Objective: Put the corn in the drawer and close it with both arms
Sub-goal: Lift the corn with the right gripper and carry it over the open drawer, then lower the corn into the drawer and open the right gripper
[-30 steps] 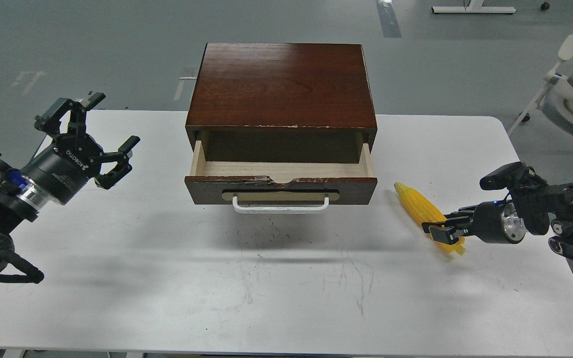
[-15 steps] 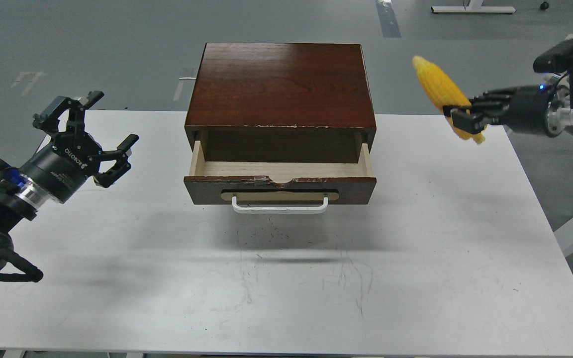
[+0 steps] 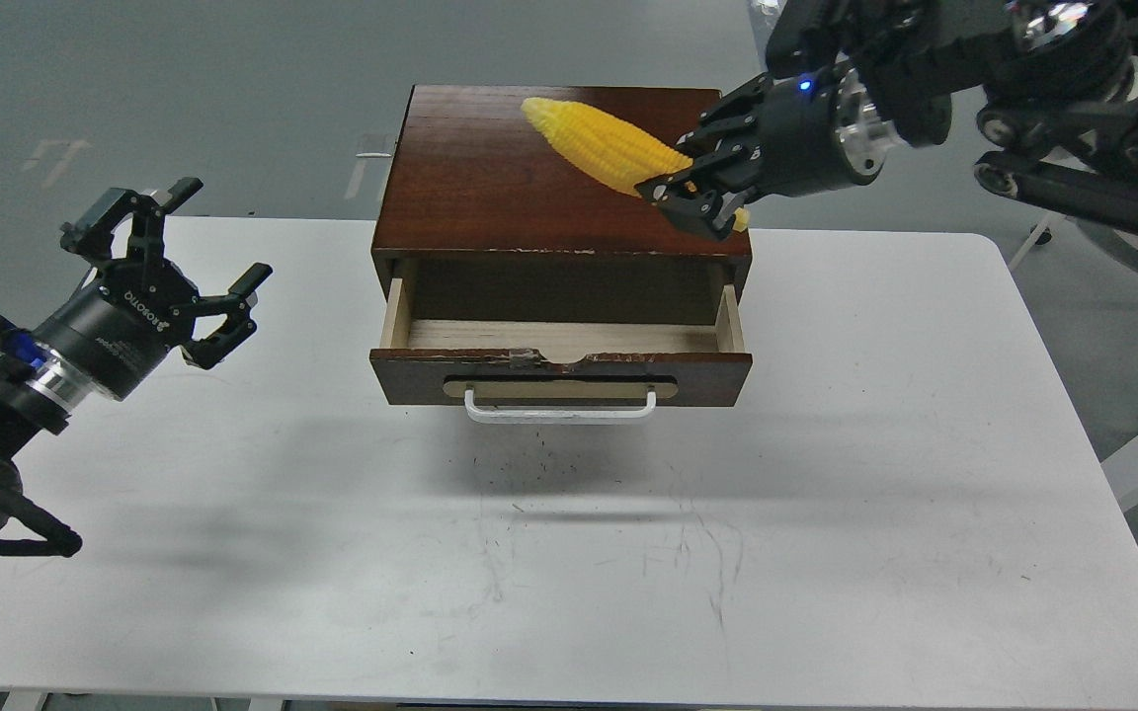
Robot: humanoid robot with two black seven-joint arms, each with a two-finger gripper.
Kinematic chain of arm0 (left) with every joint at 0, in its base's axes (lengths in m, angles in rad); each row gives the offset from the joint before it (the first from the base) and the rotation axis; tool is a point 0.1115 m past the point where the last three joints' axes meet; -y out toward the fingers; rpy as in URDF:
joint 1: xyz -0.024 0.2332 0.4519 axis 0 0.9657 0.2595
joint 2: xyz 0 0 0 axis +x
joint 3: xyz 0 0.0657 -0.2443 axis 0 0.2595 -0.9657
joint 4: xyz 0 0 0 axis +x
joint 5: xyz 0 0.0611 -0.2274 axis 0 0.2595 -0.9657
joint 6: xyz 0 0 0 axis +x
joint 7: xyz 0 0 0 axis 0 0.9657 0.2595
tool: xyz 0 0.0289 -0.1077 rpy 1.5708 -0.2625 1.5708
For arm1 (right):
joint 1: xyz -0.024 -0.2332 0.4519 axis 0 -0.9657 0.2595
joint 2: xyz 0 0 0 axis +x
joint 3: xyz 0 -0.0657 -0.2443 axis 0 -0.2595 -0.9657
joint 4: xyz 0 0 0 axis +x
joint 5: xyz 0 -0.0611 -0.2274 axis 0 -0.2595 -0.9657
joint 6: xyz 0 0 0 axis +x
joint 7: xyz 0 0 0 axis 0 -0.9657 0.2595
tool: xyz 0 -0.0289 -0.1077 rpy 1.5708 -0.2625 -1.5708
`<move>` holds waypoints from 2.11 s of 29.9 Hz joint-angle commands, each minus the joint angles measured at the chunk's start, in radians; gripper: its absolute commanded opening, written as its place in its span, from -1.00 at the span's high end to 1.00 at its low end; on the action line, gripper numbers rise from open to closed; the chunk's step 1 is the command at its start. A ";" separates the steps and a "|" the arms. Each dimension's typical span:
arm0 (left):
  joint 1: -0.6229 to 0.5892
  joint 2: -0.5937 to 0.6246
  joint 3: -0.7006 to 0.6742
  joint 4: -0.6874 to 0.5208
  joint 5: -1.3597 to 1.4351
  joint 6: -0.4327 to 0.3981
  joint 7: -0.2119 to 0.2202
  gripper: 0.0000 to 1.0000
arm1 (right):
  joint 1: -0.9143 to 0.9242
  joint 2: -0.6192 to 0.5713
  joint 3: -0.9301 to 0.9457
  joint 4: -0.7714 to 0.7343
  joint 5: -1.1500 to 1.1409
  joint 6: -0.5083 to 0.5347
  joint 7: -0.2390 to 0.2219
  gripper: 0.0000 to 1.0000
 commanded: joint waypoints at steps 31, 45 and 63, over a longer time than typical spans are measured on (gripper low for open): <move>0.003 0.024 0.000 -0.013 0.000 0.000 0.000 -0.98 | -0.076 0.229 -0.248 -0.105 -0.042 -0.291 0.000 0.00; 0.003 0.022 -0.002 -0.013 0.001 0.000 0.000 -0.98 | -0.067 0.229 -0.243 -0.094 -0.033 -0.300 0.000 -0.52; 0.003 0.019 -0.003 -0.013 0.001 0.000 0.000 -0.98 | -0.137 -0.041 0.070 -0.082 0.525 -0.323 0.000 -0.91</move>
